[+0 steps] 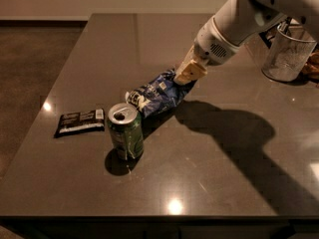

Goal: Move blue chip bag near green can

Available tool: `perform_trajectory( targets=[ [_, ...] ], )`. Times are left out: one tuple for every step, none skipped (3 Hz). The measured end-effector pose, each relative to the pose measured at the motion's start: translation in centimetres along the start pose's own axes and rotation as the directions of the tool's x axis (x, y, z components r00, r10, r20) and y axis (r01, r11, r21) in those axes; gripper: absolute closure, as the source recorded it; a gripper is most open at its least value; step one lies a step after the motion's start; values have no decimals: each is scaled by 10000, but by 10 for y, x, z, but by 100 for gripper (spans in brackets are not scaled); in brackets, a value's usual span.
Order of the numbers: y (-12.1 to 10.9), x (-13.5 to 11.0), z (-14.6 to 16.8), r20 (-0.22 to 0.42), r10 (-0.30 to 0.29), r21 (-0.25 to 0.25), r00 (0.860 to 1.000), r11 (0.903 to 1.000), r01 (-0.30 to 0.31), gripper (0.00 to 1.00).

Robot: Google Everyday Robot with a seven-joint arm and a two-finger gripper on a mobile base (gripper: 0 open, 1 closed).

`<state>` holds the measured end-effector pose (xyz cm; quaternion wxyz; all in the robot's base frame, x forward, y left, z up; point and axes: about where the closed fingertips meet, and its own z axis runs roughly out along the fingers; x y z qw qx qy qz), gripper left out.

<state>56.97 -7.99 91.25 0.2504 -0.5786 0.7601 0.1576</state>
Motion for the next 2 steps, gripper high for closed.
perform_trajectory(
  targets=[
    [1,-1,2,-4,-16,-29,10000,10000,16,12],
    [1,-1,3,-7,-29,-53,10000,10000,29,0]
  ],
)
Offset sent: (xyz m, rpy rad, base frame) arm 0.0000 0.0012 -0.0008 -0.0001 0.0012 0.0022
